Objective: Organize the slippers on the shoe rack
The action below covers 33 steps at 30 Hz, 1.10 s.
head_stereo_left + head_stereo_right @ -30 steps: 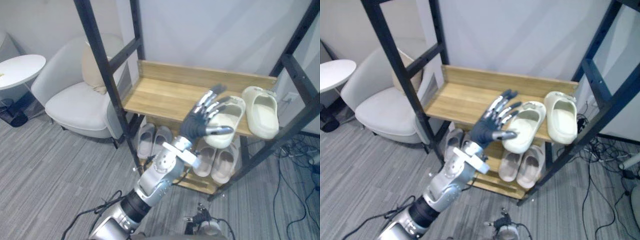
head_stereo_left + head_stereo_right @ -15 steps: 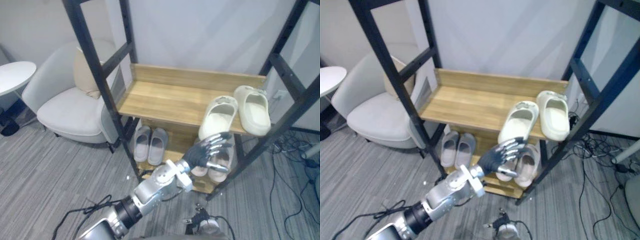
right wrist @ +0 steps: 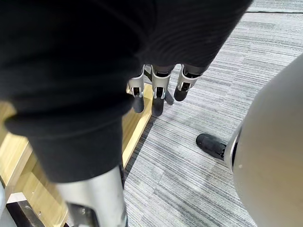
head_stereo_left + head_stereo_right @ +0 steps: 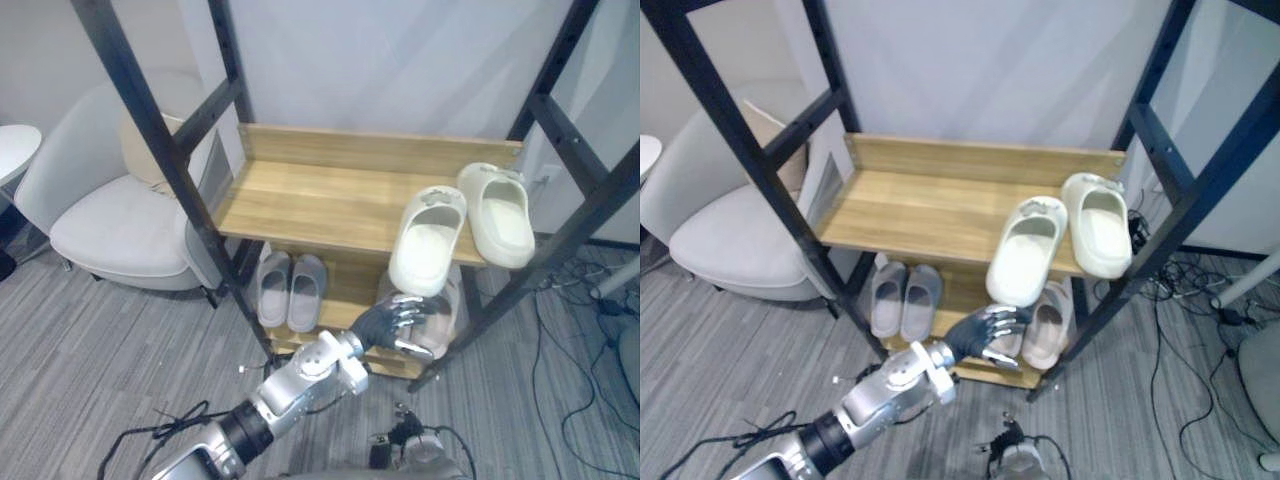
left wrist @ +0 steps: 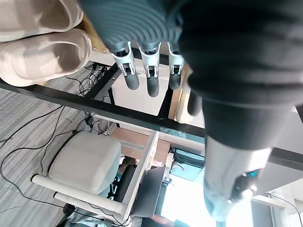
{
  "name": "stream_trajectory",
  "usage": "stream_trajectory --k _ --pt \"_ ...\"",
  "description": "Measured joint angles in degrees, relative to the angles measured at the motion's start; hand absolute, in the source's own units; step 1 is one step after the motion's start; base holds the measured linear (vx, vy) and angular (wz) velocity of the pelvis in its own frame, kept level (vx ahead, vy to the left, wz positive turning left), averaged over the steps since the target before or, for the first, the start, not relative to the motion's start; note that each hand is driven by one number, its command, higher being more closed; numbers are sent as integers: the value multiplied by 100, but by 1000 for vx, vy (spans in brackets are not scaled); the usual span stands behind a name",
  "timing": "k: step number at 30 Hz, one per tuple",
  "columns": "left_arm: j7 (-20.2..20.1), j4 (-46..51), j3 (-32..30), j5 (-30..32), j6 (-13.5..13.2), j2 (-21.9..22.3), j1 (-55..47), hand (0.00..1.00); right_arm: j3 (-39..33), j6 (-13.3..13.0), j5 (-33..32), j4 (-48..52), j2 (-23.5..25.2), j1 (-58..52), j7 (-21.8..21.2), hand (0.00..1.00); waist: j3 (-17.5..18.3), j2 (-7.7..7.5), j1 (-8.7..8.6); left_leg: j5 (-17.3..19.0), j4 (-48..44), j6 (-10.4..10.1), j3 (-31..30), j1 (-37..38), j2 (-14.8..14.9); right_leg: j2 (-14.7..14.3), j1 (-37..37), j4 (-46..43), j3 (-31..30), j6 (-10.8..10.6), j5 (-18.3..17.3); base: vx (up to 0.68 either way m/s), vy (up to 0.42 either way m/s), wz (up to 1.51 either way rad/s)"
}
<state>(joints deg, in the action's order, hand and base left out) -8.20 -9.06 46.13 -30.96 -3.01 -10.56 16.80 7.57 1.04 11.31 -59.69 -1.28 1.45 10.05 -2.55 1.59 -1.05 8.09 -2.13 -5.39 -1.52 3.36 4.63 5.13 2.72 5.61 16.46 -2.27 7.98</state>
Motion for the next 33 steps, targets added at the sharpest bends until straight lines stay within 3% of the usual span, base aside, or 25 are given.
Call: stream_trajectory --k 11,25,33 --pt "0 -142 -16 173 0 -79 25 0 -11 -1 3 -5 11 112 -27 0 -182 -10 -177 101 -1 60 152 116 -24 7 -37 1 -142 -48 -22 28 23 -7" --pt "-83 -145 14 255 -2 -97 75 0 -21 -1 2 -2 4 174 -39 0 -309 7 -215 123 -1 73 246 175 -22 2 -49 2 -198 -50 -22 3 4 -3" --pt "-229 -144 436 651 -6 -105 76 0 -12 0 4 -26 0 217 -36 0 -326 20 -221 124 1 74 242 175 -26 4 -50 2 -192 -52 -23 0 0 0"
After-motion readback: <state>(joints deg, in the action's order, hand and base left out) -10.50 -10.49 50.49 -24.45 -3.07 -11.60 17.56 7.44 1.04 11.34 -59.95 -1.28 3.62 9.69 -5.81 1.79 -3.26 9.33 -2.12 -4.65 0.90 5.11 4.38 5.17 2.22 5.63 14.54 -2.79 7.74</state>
